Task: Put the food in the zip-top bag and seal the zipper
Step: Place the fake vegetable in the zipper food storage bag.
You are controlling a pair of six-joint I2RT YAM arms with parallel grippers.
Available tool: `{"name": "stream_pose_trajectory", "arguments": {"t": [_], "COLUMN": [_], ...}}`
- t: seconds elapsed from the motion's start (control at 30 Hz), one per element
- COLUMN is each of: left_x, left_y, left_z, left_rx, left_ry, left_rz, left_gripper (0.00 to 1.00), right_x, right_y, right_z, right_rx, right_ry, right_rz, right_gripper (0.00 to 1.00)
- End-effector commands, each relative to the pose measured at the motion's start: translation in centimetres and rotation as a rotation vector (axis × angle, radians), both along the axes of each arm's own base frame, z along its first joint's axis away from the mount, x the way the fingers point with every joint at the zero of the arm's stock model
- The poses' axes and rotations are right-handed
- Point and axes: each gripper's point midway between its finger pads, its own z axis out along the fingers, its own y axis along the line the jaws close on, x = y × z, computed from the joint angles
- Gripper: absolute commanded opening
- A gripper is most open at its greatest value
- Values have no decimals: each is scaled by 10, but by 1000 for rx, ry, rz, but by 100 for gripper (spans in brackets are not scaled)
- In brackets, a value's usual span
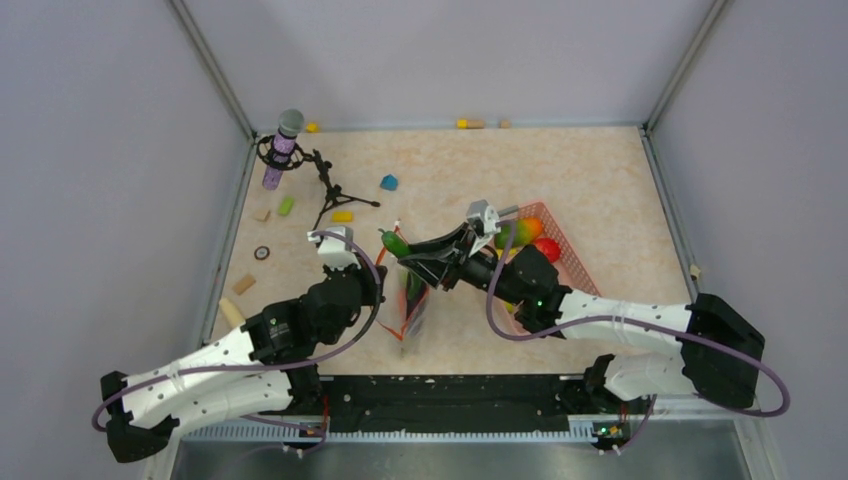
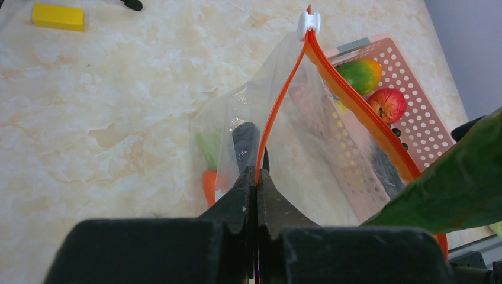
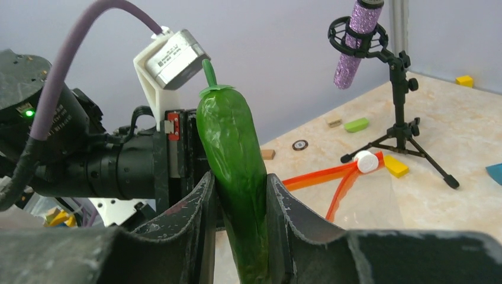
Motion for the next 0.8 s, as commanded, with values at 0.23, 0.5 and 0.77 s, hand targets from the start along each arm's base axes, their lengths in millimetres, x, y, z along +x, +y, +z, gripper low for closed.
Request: {"name": "stream_pose_trajectory", "arguments": {"t": [0.23,0.5,0.77], "left_x": [2,1,1], "left_y": [2,1,1], "left_z": [6,6,7], "left_rx": [-25,-28,-30], "left_ry": [-15,-14,-14], "left_rz": [16,9,7], "left_gripper": [0,0,0], "right_x": [-8,-9,0], "right_y": [6,5,6], "right_z": [21,18,10], "right_rx": [94,86,50], "right_ry": [16,28,78], "right_rz": [27,27,-16], "right_gripper": [10,37,69]}}
